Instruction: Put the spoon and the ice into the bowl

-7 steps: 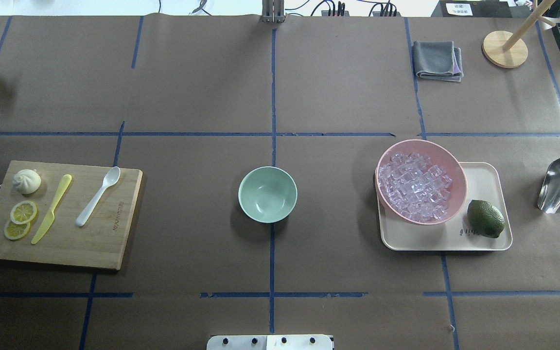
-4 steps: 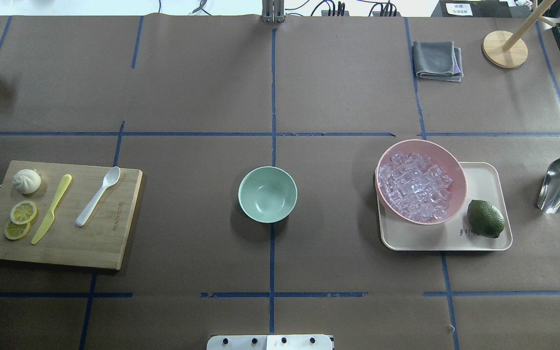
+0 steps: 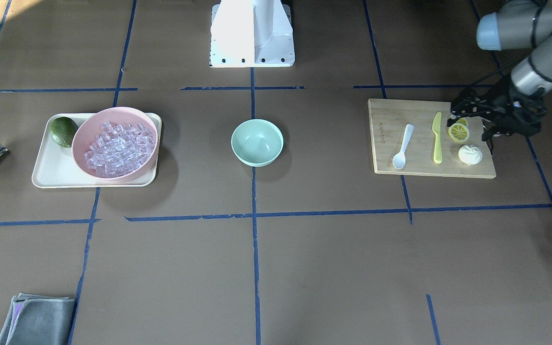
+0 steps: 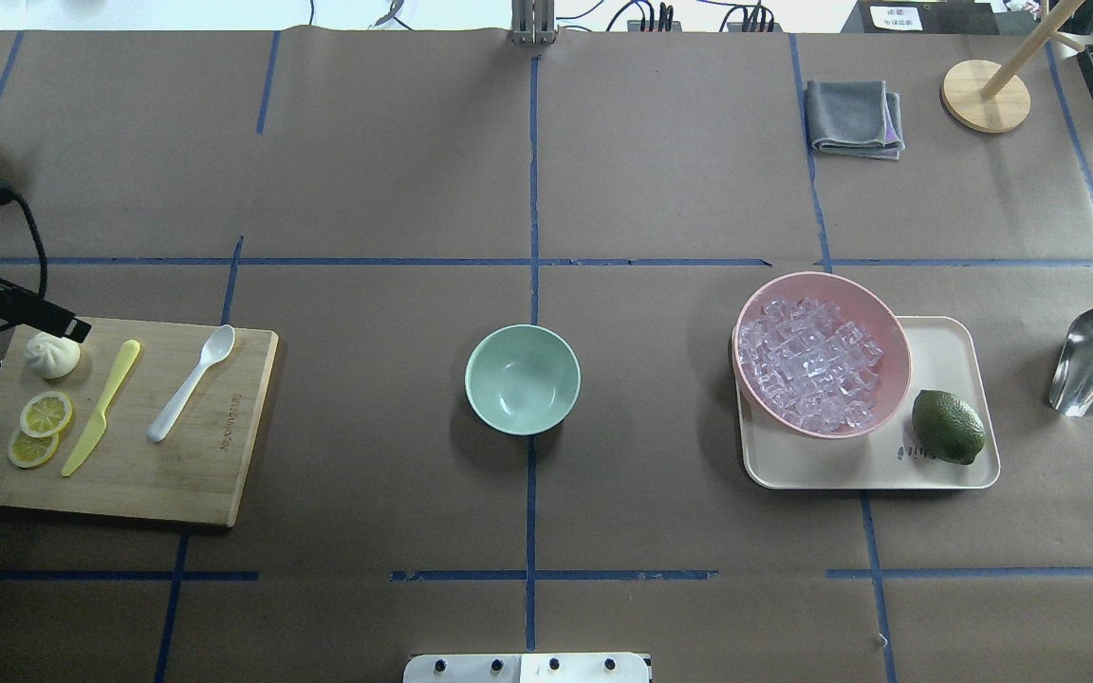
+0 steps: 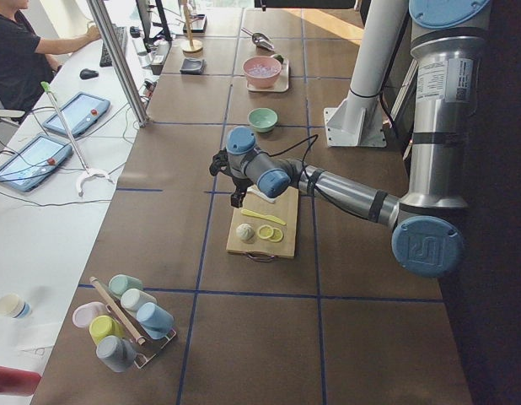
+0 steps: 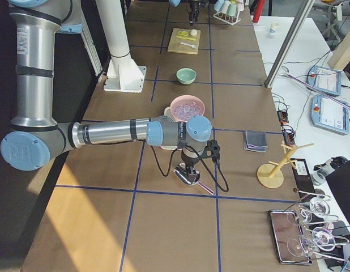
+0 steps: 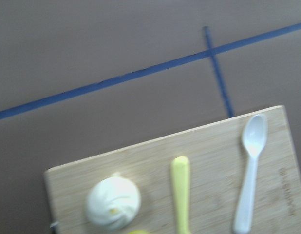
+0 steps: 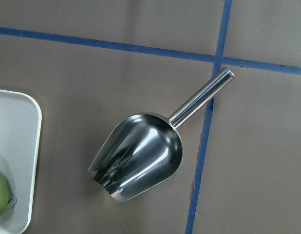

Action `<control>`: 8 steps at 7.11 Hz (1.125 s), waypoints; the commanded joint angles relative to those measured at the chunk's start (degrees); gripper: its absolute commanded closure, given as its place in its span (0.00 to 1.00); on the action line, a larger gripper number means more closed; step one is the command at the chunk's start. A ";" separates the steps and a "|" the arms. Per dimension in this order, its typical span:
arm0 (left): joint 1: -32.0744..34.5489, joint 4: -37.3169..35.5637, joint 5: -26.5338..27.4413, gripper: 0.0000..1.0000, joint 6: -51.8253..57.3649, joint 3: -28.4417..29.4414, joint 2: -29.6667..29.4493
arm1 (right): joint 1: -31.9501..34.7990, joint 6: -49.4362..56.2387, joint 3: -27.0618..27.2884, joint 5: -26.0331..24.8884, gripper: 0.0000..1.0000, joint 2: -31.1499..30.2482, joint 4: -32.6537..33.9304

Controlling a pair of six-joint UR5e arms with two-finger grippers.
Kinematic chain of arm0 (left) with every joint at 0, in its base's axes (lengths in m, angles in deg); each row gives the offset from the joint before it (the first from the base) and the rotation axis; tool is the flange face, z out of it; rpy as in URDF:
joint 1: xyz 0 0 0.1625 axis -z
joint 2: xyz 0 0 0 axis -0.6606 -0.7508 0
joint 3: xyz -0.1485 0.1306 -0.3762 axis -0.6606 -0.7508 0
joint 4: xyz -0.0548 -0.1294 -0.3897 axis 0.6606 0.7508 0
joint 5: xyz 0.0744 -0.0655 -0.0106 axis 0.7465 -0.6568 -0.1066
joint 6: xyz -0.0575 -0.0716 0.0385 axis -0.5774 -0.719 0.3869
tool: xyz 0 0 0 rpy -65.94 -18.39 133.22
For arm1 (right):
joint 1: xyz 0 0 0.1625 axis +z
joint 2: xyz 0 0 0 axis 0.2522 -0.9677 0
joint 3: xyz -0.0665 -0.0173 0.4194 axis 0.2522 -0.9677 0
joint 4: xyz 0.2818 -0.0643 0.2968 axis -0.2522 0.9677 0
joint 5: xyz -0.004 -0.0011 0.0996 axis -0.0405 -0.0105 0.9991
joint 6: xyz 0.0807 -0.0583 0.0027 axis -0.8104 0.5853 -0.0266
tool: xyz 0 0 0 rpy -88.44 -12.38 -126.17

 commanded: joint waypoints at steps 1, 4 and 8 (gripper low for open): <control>-8.76 -0.14 6.14 0.01 -0.58 0.94 -1.91 | -0.02 0.09 -0.08 0.14 0.01 0.00 -0.03; -12.30 -1.54 6.68 0.09 -0.05 2.35 -3.75 | -0.02 0.18 -0.26 0.05 0.01 -0.09 -0.03; -13.54 -3.31 8.69 0.13 0.21 5.08 -7.19 | -0.02 0.18 -0.44 0.05 0.01 -0.09 -0.03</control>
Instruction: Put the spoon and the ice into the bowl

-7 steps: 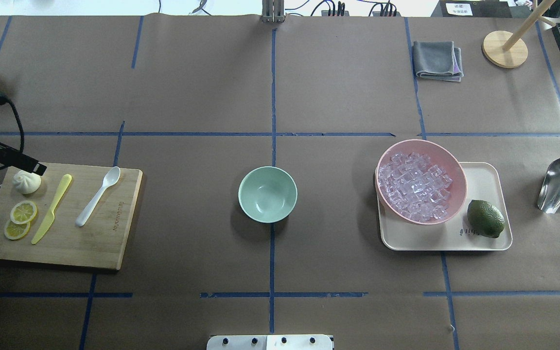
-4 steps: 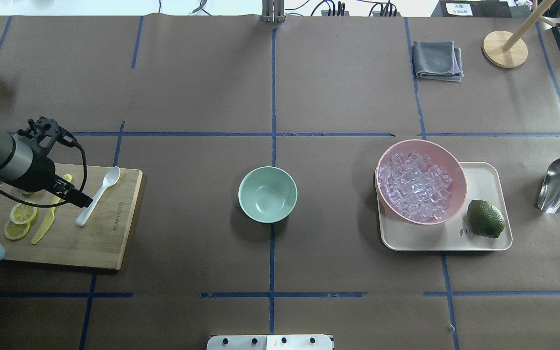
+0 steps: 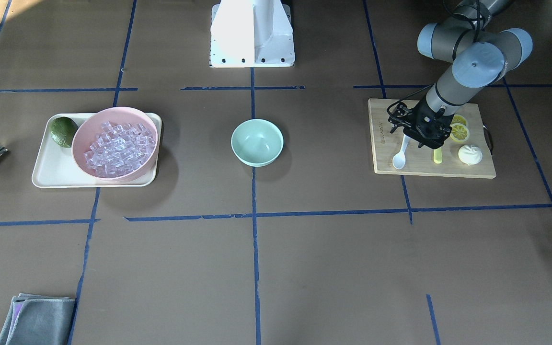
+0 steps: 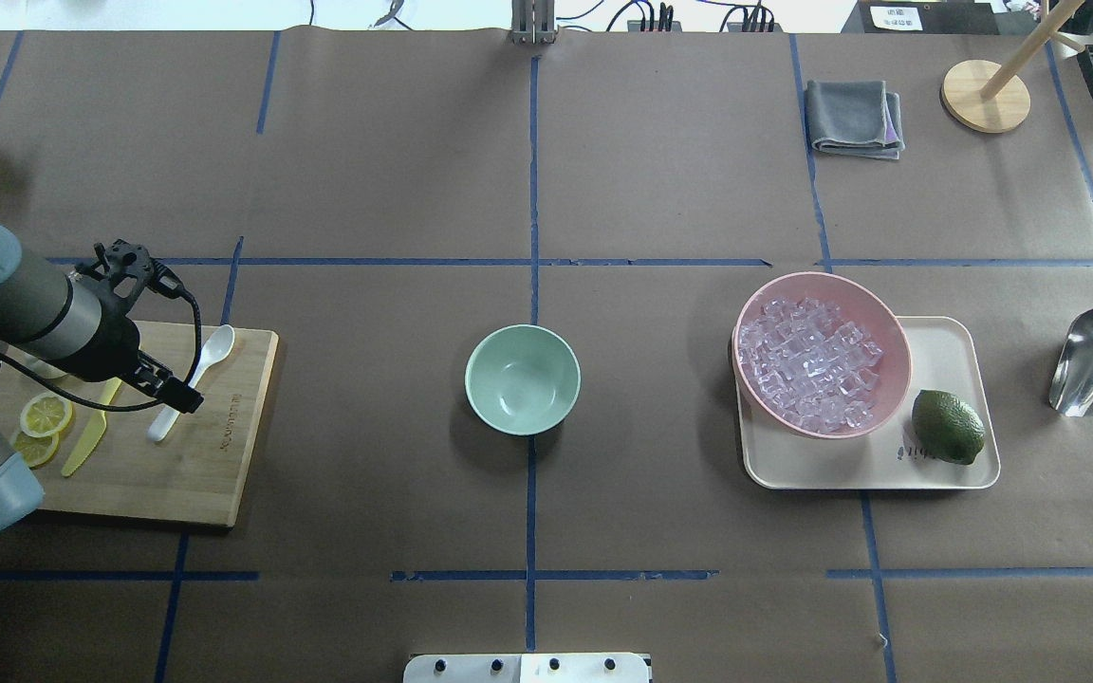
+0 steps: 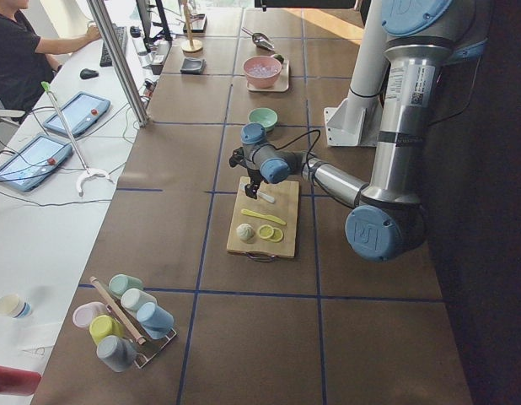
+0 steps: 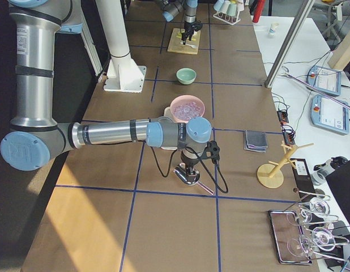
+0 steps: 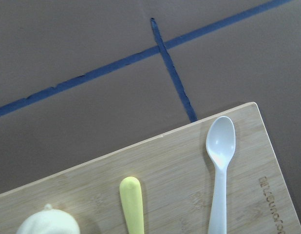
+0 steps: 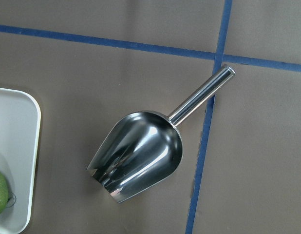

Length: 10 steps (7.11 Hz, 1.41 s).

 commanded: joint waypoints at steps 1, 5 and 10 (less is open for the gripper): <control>-0.64 0.00 3.21 0.14 0.13 0.81 -0.63 | 0.00 -0.04 -0.04 0.00 0.01 0.08 0.00; -0.64 -0.09 3.15 0.68 0.04 1.78 -1.15 | 0.00 -0.13 0.05 0.00 0.01 0.09 0.00; -0.64 -0.18 2.44 1.00 -4.41 -0.66 -2.98 | 0.00 -0.22 0.14 0.26 0.01 0.09 0.00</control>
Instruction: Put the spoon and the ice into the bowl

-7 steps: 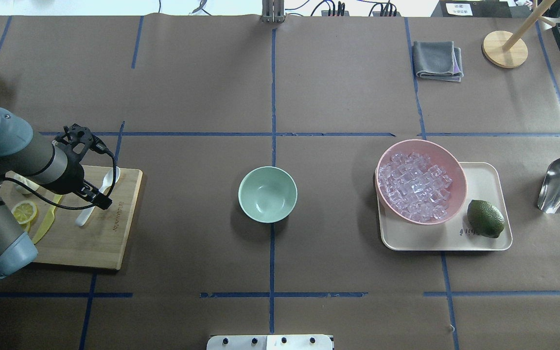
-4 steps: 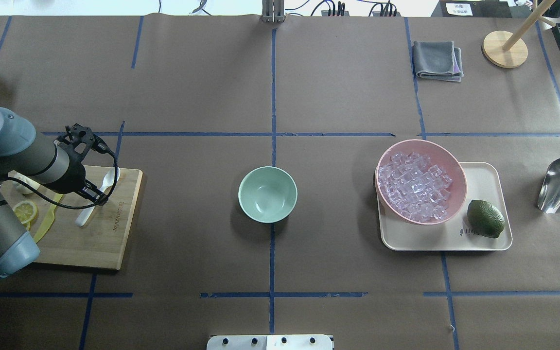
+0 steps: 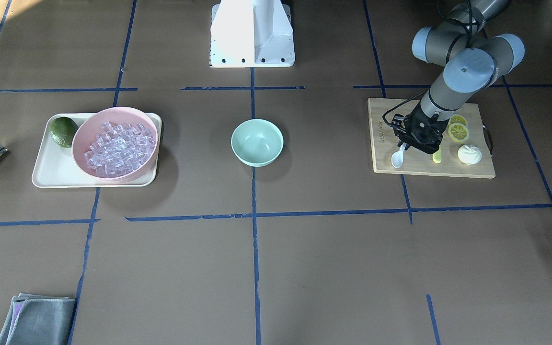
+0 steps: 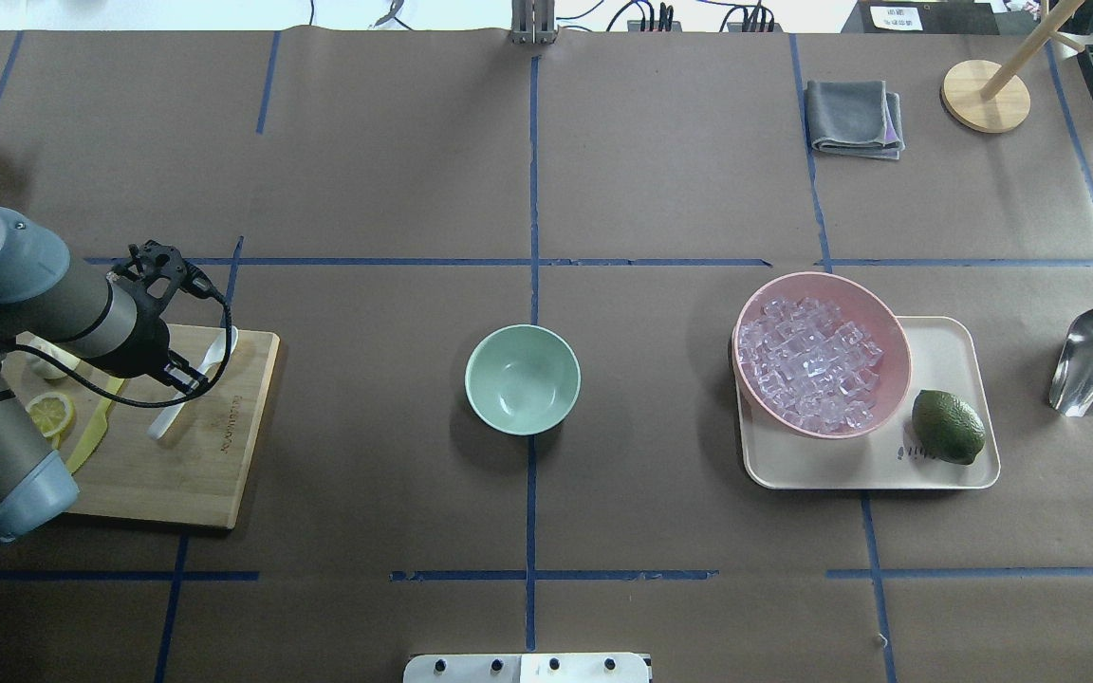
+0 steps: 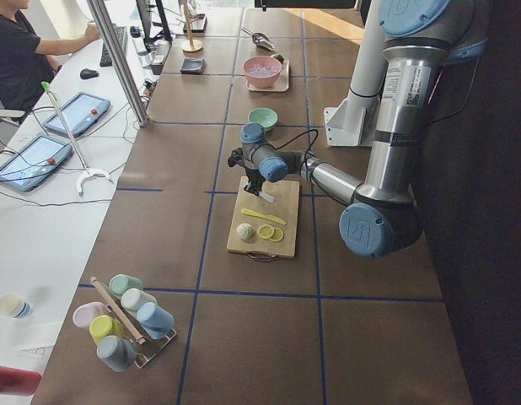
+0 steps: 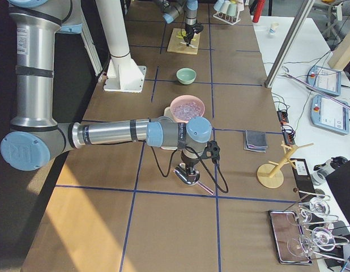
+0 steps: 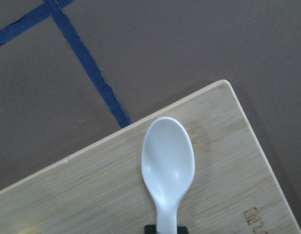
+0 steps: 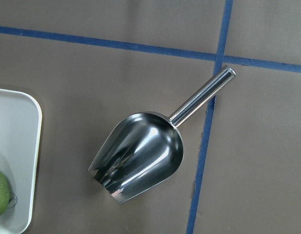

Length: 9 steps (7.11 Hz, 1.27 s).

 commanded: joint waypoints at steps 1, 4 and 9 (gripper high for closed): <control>-0.05 -1.38 -0.24 1.00 -12.73 -1.52 -6.06 | 0.00 -0.07 0.15 0.25 0.01 0.00 0.00; -8.46 -16.04 0.46 1.00 -31.59 -1.00 -22.85 | 0.00 -0.07 0.24 1.13 0.01 0.00 0.08; -12.71 -24.95 1.86 0.98 -46.32 7.66 -39.02 | -0.18 -0.16 0.24 2.80 0.01 0.00 0.00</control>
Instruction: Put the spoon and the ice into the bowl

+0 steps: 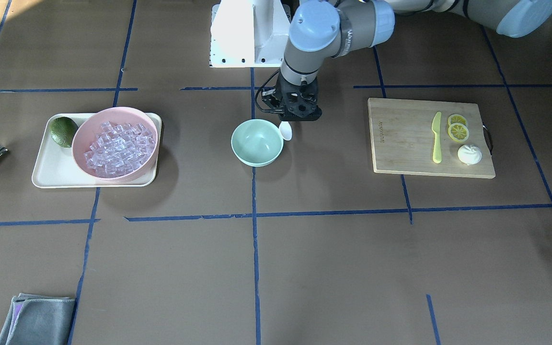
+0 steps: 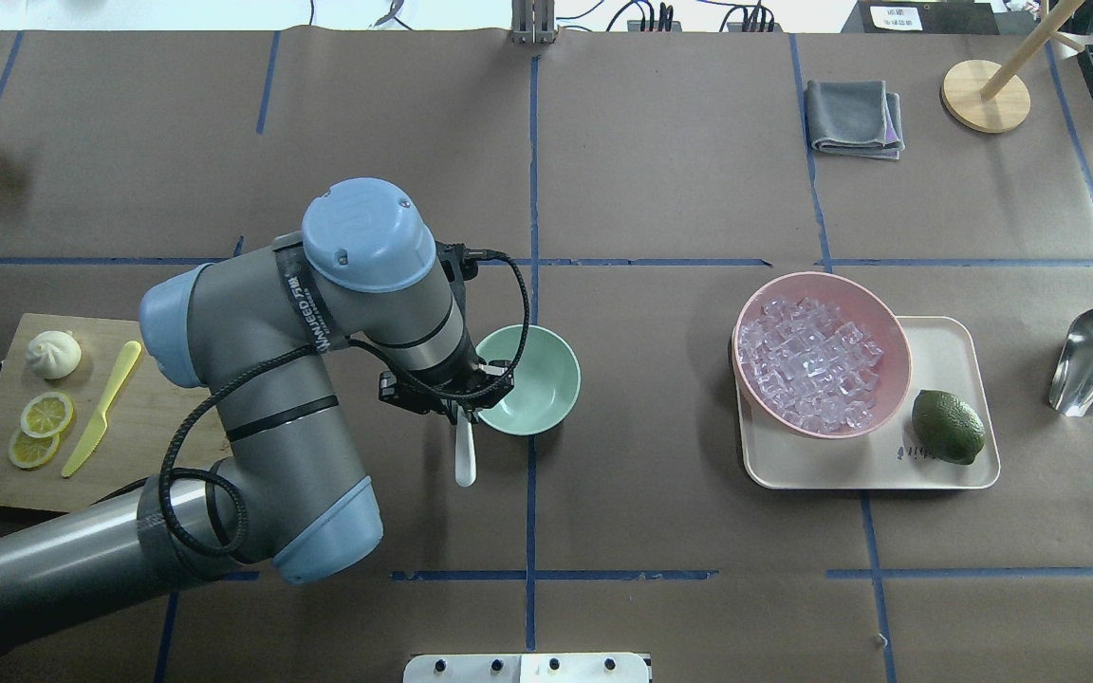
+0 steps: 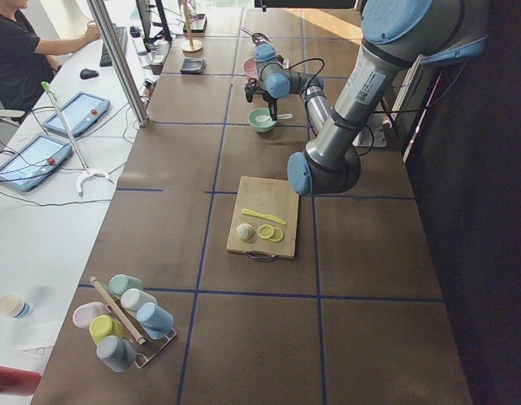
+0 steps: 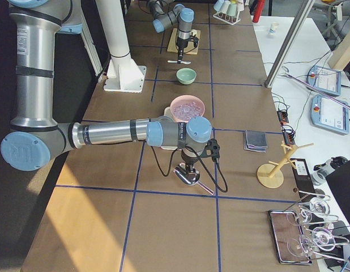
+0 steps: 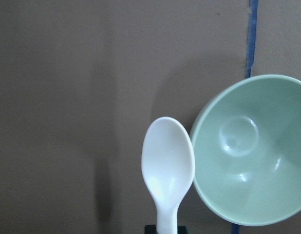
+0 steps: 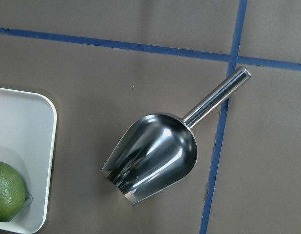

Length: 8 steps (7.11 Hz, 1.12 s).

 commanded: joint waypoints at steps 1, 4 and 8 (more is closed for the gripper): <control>-0.51 -0.19 3.86 0.97 0.99 5.94 -6.56 | -0.06 0.06 0.01 0.62 0.01 0.00 0.00; -1.90 -0.01 3.98 0.77 6.54 6.14 -5.61 | -0.23 0.06 0.01 0.71 0.01 0.00 0.00; -1.91 0.17 3.89 0.42 6.63 5.17 -5.61 | -6.89 -3.94 3.95 0.62 0.01 0.88 -0.09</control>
